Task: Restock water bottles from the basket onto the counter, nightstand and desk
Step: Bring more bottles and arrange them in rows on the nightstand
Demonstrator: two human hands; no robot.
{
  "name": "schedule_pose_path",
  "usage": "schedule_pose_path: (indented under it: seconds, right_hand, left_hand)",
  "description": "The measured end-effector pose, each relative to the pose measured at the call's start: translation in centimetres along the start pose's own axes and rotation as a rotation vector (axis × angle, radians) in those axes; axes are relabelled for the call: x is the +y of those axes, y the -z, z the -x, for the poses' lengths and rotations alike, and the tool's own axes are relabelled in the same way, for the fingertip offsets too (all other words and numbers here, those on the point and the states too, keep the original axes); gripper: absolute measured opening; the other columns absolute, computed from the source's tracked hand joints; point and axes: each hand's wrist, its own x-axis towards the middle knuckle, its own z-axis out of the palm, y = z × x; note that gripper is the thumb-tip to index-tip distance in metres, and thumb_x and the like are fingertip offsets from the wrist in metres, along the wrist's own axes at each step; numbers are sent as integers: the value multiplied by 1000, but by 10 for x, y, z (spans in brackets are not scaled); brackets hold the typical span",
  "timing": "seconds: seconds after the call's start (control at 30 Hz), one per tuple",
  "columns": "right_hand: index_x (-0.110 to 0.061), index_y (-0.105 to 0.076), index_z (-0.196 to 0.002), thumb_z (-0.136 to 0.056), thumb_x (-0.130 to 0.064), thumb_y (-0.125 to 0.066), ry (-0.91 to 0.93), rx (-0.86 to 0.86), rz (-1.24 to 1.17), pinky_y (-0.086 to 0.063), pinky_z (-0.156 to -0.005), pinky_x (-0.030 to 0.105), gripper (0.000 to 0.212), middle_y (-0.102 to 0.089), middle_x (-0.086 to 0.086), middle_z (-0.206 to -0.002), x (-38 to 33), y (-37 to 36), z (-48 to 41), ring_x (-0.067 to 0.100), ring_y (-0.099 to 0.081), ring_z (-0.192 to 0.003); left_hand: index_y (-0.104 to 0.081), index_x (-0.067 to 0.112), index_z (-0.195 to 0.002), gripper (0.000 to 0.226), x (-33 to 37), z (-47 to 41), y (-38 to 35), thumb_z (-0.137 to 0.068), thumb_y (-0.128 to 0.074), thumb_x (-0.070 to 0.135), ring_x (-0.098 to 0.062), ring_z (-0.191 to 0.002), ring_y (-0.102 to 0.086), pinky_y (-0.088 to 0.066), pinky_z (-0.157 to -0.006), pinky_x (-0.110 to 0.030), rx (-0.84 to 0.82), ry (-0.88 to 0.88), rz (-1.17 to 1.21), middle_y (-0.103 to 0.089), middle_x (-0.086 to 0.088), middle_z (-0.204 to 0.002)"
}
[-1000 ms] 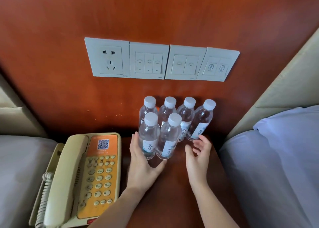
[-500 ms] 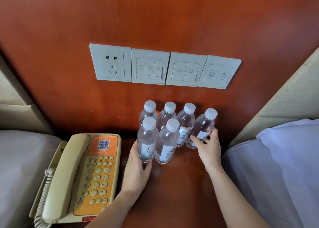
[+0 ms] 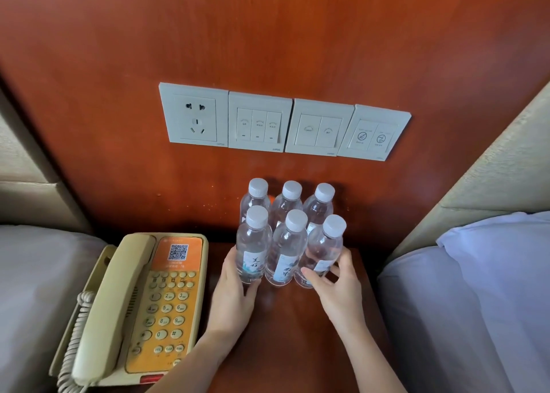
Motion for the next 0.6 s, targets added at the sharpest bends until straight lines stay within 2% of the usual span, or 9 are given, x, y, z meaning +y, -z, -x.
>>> schedule_pose_path:
  seconds: [0.1, 0.2, 0.3, 0.37, 0.43, 0.47, 0.53, 0.57, 0.6]
  right_hand:
    - [-44, -45, -117, -70, -21, -86, 4, 26, 66, -50, -76, 6, 67, -60, -30, -107, -4, -2, 1, -20, -56, -98]
    - [-49, -39, -113, -67, -31, -87, 14, 53, 147, -49, -72, 12, 68, -59, -29, -107, -8, -6, 0, -10, -59, -95]
    - [-50, -34, -110, -65, -39, -87, 36, 64, 216, -44, -69, 19, 70, -57, -28, -107, -11, -7, -5, -1, -59, -94]
    - [-48, -33, -110, -65, -40, -86, 41, 54, 241, -45, -72, 24, 70, -57, -24, -109, -12, -5, -8, 3, -60, -98]
    - [-40, -33, -119, -63, -37, -89, 35, 12, 234, -49, -80, 30, 79, -57, -16, -119, -13, -3, -10, 10, -59, -107]
    - [-33, -31, -127, -59, -34, -91, 31, -8, 210, -48, -89, 32, 90, -53, -9, -128, -14, -2, -10, 11, -56, -116]
    - [-24, -21, -144, -56, -37, -91, 75, 43, 155, -36, -106, 32, 113, -35, -5, -145, -24, 3, -8, 8, -38, -131]
    - [-24, -19, -148, -60, -43, -87, 162, 106, 143, -30, -111, 32, 113, -30, -7, -148, -34, 7, -8, 5, -31, -136]
    - [-23, -24, -148, -66, -48, -80, 295, 163, 147, -27, -113, 32, 103, -30, -10, -148, -47, 12, -10, 5, -27, -138]
  left_hand:
    - [-28, 26, -142, 74, -1, -1, 1, -84, -72, 10, 19, -111, -44, -34, -84, 5, -6, 2, 3, -48, 19, -128]
    - [-28, 24, -142, 73, -1, -1, 1, -84, -72, 10, 24, -112, -42, -34, -84, 5, -18, 13, 13, -48, 17, -128]
    - [-29, 22, -141, 71, -1, -3, 2, -85, -71, 8, 20, -112, -44, -34, -85, 4, -35, 17, 28, -47, 13, -131]
    - [-28, 21, -140, 70, 1, -5, 4, -85, -70, 7, 9, -114, -48, -36, -87, 0, -48, 13, 30, -47, 10, -132]
    - [-29, 21, -138, 70, 2, -8, 5, -84, -71, 7, -3, -119, -49, -38, -90, -7, -59, 3, 25, -46, 8, -133]
    - [-28, 21, -138, 71, 4, -9, 6, -84, -71, 7, -6, -121, -49, -39, -92, -10, -64, 0, 24, -45, 7, -134]
    - [-24, 19, -142, 80, 8, -9, 8, -81, -75, 8, -4, -124, -45, -40, -96, -14, -87, 0, 31, -40, 5, -138]
    - [-22, 17, -144, 86, 10, -9, 10, -79, -78, 9, -3, -126, -43, -40, -98, -14, -100, -10, 43, -38, 5, -140]
    - [-20, 16, -146, 91, 13, -9, 12, -78, -80, 11, -1, -128, -42, -40, -100, -13, -108, -29, 58, -37, 6, -141]
